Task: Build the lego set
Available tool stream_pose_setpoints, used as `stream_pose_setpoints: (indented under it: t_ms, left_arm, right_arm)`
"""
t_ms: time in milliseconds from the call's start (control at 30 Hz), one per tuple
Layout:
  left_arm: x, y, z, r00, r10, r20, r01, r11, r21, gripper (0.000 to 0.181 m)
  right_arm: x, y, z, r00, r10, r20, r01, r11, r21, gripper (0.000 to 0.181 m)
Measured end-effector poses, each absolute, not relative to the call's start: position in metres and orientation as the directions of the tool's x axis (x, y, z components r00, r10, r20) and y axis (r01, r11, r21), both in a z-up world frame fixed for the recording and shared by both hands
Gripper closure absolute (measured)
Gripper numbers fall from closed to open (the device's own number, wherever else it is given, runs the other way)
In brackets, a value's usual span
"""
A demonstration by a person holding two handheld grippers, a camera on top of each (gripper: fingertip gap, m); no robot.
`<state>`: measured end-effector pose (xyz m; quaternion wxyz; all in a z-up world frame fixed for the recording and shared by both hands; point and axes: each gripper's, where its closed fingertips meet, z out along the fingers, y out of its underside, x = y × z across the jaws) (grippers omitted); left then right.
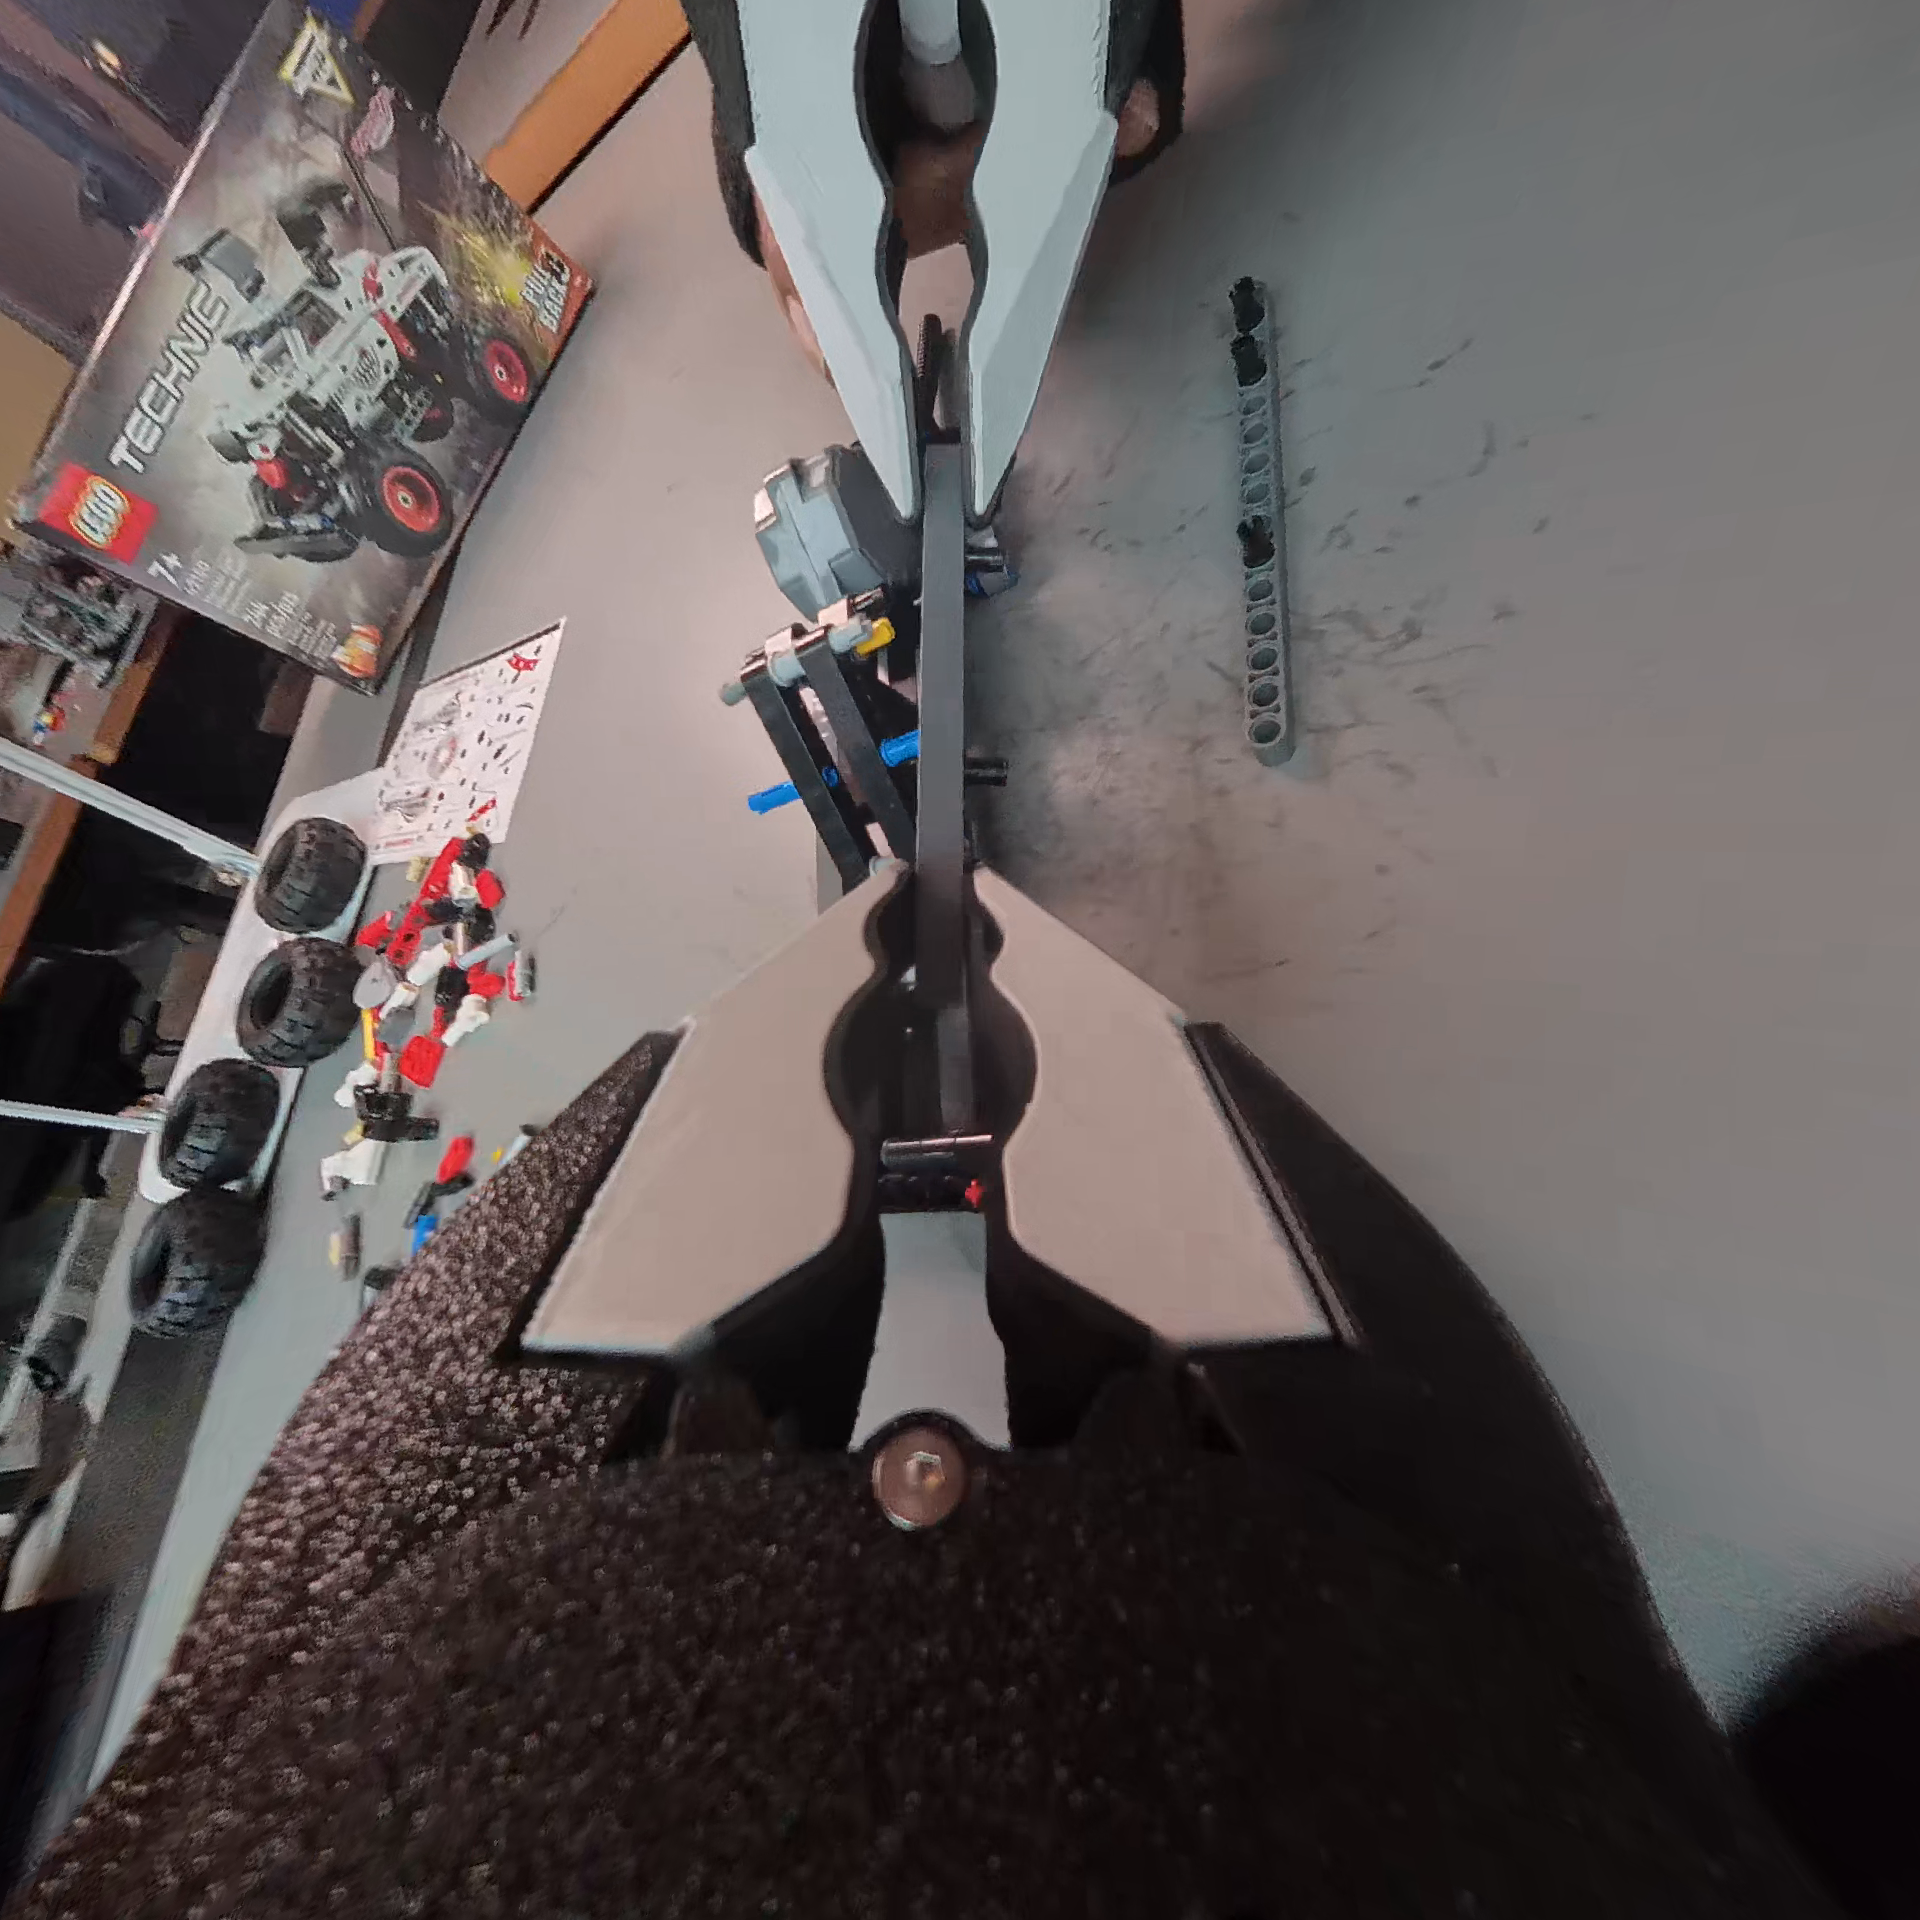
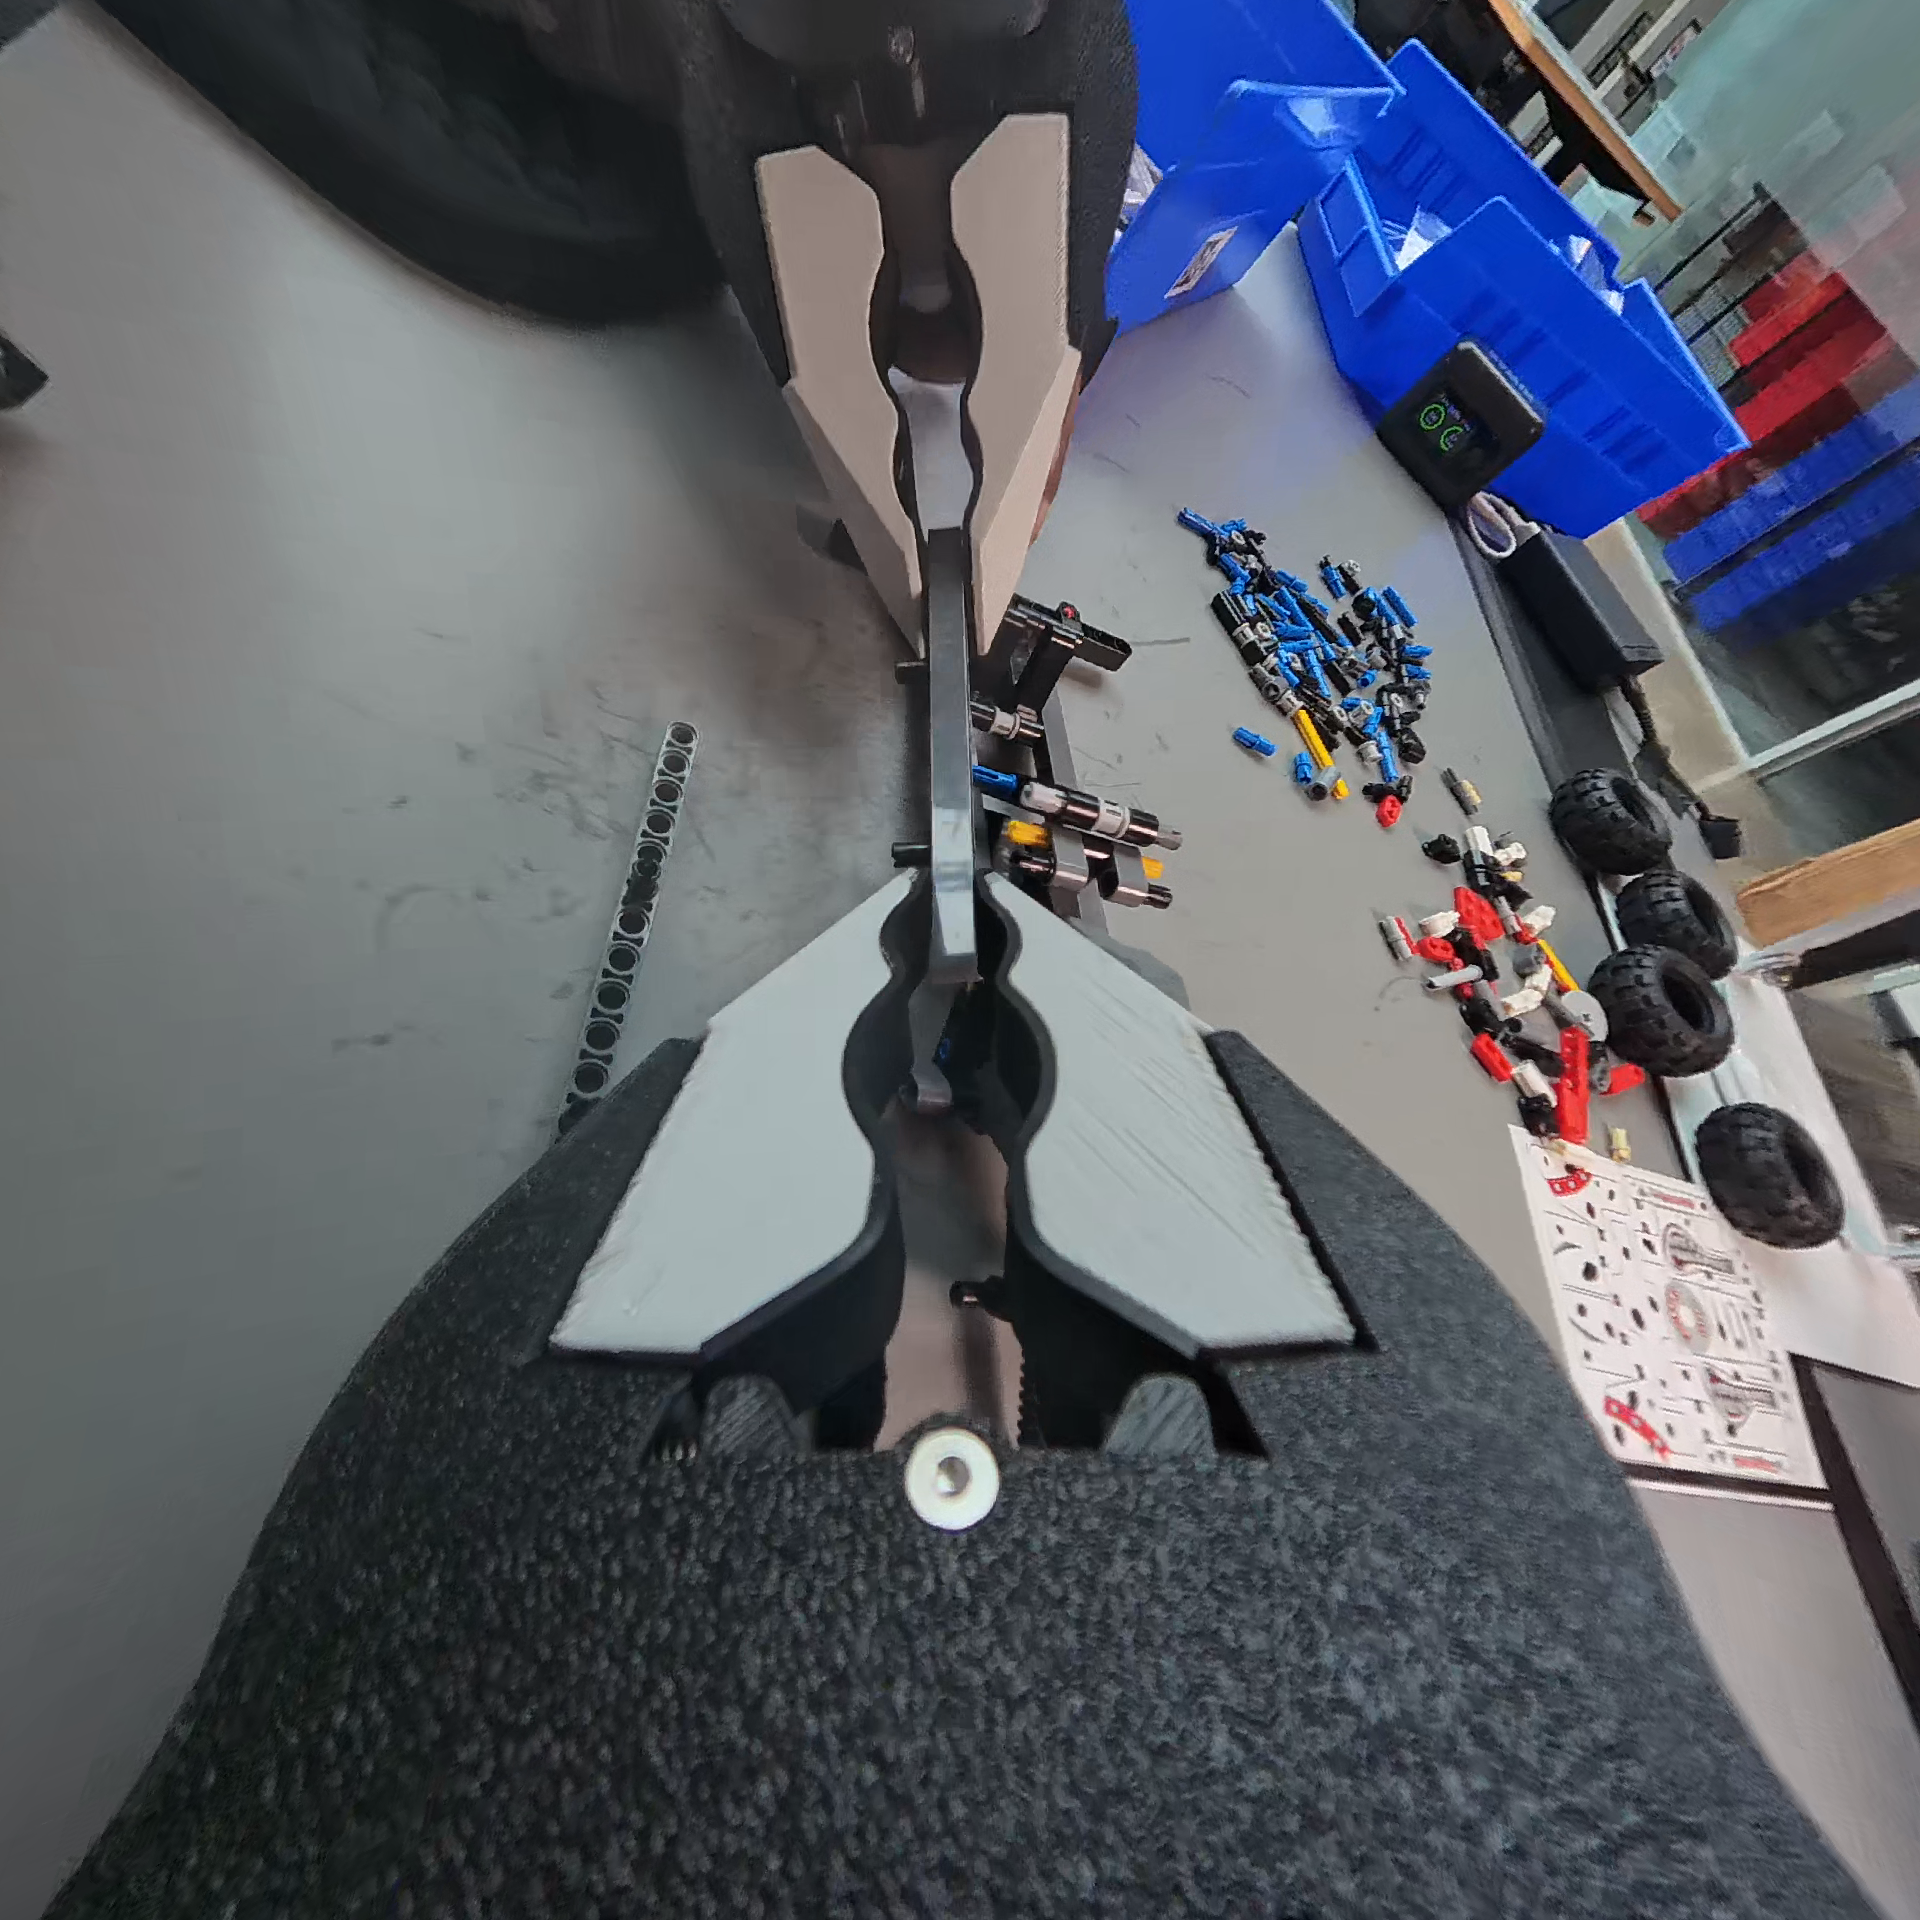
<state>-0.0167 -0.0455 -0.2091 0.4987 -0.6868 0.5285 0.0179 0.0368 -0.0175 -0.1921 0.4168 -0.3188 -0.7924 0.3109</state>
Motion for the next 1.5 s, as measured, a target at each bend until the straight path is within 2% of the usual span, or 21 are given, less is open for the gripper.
stream_pose_setpoints:
  t_ms: [233,700,1067,1500]
  left_arm:
    - [-0.014,-0.04,-0.201,0.584,-0.739,-0.337,-0.597,-0.109,-0.795,0.17]
    - [-0.012,-0.035,-0.207,0.609,-0.734,-0.3,-0.596,-0.175,-0.783,0.168]
    - [-0.013,-0.033,-0.208,0.614,-0.714,-0.335,-0.621,-0.176,-0.764,0.166]
    - [-0.011,-0.033,-0.21,0.607,-0.714,-0.349,-0.639,-0.177,-0.749,0.171]
  right_arm:
    - [0.036,-0.009,-0.173,-0.4,0.871,0.285,0.263,0.407,-0.875,0.173]
    - [0.04,-0.004,-0.19,-0.369,0.927,0.068,0.425,0.233,-0.875,0.173]
    - [0.04,-0.001,-0.19,-0.33,0.942,0.06,0.445,0.212,-0.87,0.172]
    - [0.037,0.004,-0.186,-0.303,0.945,0.122,0.416,0.246,-0.875,0.171]
